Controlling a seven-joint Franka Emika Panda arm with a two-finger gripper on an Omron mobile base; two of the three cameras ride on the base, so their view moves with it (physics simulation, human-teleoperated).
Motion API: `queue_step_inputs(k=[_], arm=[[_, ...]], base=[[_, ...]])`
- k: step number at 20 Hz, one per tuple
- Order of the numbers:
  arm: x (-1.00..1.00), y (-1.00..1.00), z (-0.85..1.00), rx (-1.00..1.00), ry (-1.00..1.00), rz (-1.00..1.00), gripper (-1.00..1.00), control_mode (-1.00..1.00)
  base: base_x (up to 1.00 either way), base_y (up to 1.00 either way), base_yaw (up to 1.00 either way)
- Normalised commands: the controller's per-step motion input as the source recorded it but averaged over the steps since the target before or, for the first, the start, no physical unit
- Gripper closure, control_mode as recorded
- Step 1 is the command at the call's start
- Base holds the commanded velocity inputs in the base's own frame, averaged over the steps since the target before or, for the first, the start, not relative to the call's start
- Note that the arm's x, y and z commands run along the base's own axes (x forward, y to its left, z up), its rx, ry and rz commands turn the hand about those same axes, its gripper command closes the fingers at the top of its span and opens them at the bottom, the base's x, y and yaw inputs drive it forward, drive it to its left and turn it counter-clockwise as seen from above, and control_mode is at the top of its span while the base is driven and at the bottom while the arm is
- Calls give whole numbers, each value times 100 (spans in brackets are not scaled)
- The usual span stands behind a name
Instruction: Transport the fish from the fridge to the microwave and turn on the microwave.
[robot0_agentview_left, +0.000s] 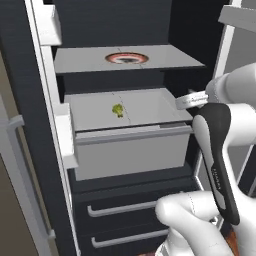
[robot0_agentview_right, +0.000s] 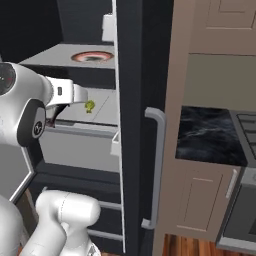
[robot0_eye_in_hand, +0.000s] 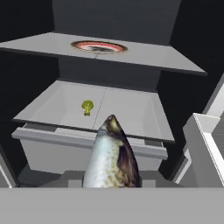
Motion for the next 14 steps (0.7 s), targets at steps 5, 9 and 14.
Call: queue_step_inputs(k=[5,9,14], arm=[[0,0,0,0,0,0,100,100],[0,0,0,0,0,0,100,100],[0,0,0,0,0,0,100,100]], base=[[-46,0,0],[-52,0,0],[-54,-1,0]])
